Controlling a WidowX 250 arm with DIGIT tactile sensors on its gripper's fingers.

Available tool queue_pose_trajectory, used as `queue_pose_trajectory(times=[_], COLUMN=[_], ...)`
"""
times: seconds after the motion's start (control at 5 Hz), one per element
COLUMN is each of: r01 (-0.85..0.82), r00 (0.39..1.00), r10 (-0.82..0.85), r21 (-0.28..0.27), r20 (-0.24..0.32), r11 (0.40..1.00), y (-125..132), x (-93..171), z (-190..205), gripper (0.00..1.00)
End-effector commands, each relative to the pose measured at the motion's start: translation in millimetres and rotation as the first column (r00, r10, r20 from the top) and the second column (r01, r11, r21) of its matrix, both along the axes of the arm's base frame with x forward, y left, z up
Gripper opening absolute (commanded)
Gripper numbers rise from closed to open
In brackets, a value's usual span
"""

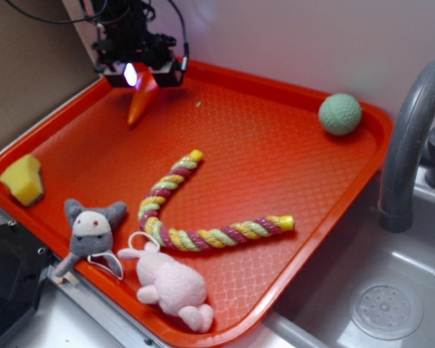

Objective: Grab the carrot.

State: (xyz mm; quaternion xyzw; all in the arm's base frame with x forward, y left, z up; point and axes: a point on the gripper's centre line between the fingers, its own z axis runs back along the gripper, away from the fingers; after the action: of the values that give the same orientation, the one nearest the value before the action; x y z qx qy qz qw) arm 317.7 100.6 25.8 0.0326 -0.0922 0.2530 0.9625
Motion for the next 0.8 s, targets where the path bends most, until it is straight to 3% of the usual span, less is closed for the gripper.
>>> queue_pose_trajectory(times=[0.0,0.2,0.4,0.6], r01=[0.06,0.252,0.39,0.534], r00=[0.998,0.965,0.917,0.839], r10=[-0.06,-0.248,-0.381,-0.528], r21=[0.035,0.042,0.058,0.009], r20=[0.001,-0.08,-0.119,-0.133], r11=[0.998,0.967,0.919,0.846], y=[4,-14,-42,-86], x=[-10,-34,-59,-74], z=[18,69,119,166], gripper=[0.0,0.0,0.0,0.0])
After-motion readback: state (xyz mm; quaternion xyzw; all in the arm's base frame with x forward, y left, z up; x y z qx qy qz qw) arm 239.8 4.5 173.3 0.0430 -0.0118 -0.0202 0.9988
